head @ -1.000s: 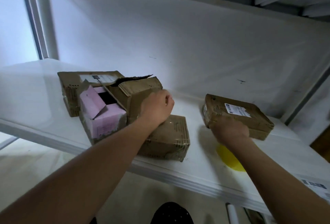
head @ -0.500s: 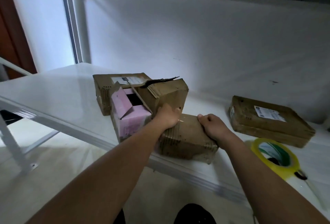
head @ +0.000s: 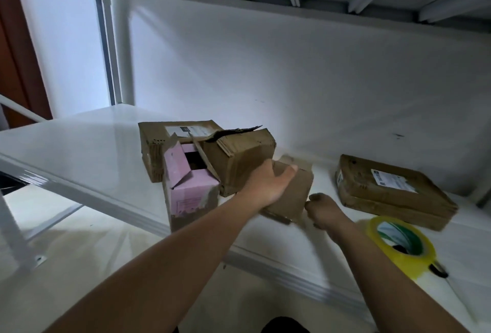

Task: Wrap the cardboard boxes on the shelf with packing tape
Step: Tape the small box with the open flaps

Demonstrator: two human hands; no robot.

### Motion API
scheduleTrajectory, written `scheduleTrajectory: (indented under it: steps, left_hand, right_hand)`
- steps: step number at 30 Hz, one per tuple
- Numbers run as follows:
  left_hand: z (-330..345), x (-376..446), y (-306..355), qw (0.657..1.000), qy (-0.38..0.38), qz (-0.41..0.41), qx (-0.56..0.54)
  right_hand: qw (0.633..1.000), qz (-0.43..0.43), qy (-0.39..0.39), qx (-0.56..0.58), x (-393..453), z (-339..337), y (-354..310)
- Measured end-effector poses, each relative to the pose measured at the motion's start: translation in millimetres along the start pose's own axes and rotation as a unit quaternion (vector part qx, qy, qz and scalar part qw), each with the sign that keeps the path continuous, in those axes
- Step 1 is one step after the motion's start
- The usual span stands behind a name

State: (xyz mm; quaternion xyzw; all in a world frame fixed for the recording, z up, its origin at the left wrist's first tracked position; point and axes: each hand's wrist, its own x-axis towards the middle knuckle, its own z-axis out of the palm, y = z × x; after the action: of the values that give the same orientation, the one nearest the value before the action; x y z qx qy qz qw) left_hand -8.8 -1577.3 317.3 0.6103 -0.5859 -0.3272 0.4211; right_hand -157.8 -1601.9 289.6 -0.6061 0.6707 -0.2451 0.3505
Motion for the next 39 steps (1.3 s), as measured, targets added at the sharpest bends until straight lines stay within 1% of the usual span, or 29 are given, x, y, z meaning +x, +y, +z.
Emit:
scheduleTrajectory:
  steps: [1, 2, 3, 4, 5, 6, 7, 8, 9, 11, 14, 15, 17, 18, 19, 20, 21, 22, 23, 24, 26, 27, 29, 31, 33, 34, 36, 38, 39]
  left_hand:
    - [2, 3, 3, 0.999, 0.028, 0.008, 0.037]
    - [3, 6, 6, 0.998, 0.044, 0.011, 0.036]
    - [6, 9, 7, 0.999, 0.052, 0.011, 0.008]
    - [10, 12, 8, 0.998, 0.051, 0.012, -0.021]
    - [15, 14, 6, 0.998, 0.047, 0.012, -0.035]
    - [20, 15, 3, 0.998, 0.045, 0.006, -0.039]
    - [25, 17, -1, 0.998, 0.049, 0.000, -0.043]
    - [27, 18, -4, 0.998, 0.051, -0.010, -0.046]
    - [28, 20, -6, 0.998, 0.048, -0.022, -0.046]
    - [27, 25, -7, 0.998, 0.025, -0.041, -0.045]
    - [25, 25, -3, 0.998, 0.013, -0.048, -0.037]
    - [25, 24, -2, 0.998, 0.013, -0.045, -0.035]
    - [25, 20, -2, 0.998, 0.015, -0.046, -0.048]
    - [25, 18, -2, 0.997, 0.019, -0.053, -0.059]
    - [24, 17, -1, 0.996, 0.020, -0.061, -0.070]
    - [22, 17, 0, 0.994, 0.018, -0.070, -0.080]
    - [18, 19, 1, 0.992, 0.013, -0.081, -0.092]
    - [14, 21, 2, 0.990, 0.013, -0.096, -0.104]
    - [8, 24, 5, 0.987, 0.017, -0.111, -0.118]
    - [1, 25, 9, 0.982, 0.019, -0.123, -0.139]
    - [-14, 28, 18, 0.981, 0.024, -0.113, -0.158]
    - [-22, 29, 23, 0.983, 0.024, -0.103, -0.149]
    - [-36, 33, 33, 0.989, 0.029, -0.075, -0.123]
    - [-51, 39, 40, 0.995, 0.054, -0.016, -0.078]
    - [-66, 47, 41, 0.994, 0.089, 0.054, 0.019]
    - [-72, 50, 40, 0.990, 0.100, 0.065, 0.078]
    - [-82, 59, 34, 0.966, 0.112, 0.045, 0.229]
    - [-86, 65, 27, 0.918, 0.087, 0.008, 0.386]
    - [-86, 69, 23, 0.896, 0.063, -0.007, 0.440]
  right_hand:
    - [0.998, -0.024, 0.053, 0.006, 1, -8, -7]
    - [0.993, -0.051, 0.103, 0.025, 3, -17, -14]
    - [0.985, -0.091, 0.144, 0.036, 4, -23, -20]
    - [0.977, -0.130, 0.164, 0.031, 5, -26, -25]
    - [0.973, -0.167, 0.156, 0.008, 6, -25, -30]
    - [0.972, -0.199, 0.122, -0.015, 5, -19, -33]
    - [0.972, -0.219, 0.072, -0.034, 4, -11, -33]
    - [0.973, -0.225, 0.028, -0.039, 5, -3, -30]
    - [0.974, -0.223, 0.002, -0.034, 5, 3, -27]
    - [0.975, -0.216, -0.009, -0.052, 9, 4, -26]
    - [0.969, -0.204, -0.017, -0.141, 12, -2, -28]
    - [0.962, -0.204, -0.008, -0.182, 11, -2, -30]
    - [0.930, -0.219, 0.056, -0.289, 4, 2, -35]
    - [0.909, -0.243, 0.097, -0.326, -2, 3, -36]
    - [0.889, -0.290, 0.118, -0.335, -9, 3, -35]
    - [0.879, -0.341, 0.108, -0.317, -13, 3, -33]
    - [0.878, -0.375, 0.068, -0.289, -18, 1, -30]
    - [0.879, -0.387, 0.022, -0.278, -21, -4, -26]
    - [0.872, -0.382, -0.009, -0.306, -22, -9, -25]
    - [0.858, -0.370, -0.019, -0.356, -20, -15, -23]
    - [0.839, -0.348, -0.010, -0.418, -13, -22, -25]
    - [0.840, -0.336, -0.004, -0.427, -8, -23, -28]
    - [0.848, -0.306, 0.017, -0.432, 9, -24, -34]
    - [0.855, -0.264, 0.042, -0.444, 29, -29, -39]
    - [0.865, -0.218, 0.068, -0.447, 51, -34, -38]
    - [0.871, -0.198, 0.077, -0.444, 63, -35, -37]
    - [0.876, -0.177, 0.087, -0.440, 85, -35, -34]
    - [0.876, -0.168, 0.089, -0.443, 101, -32, -36]
    - [0.877, -0.164, 0.092, -0.442, 106, -30, -36]
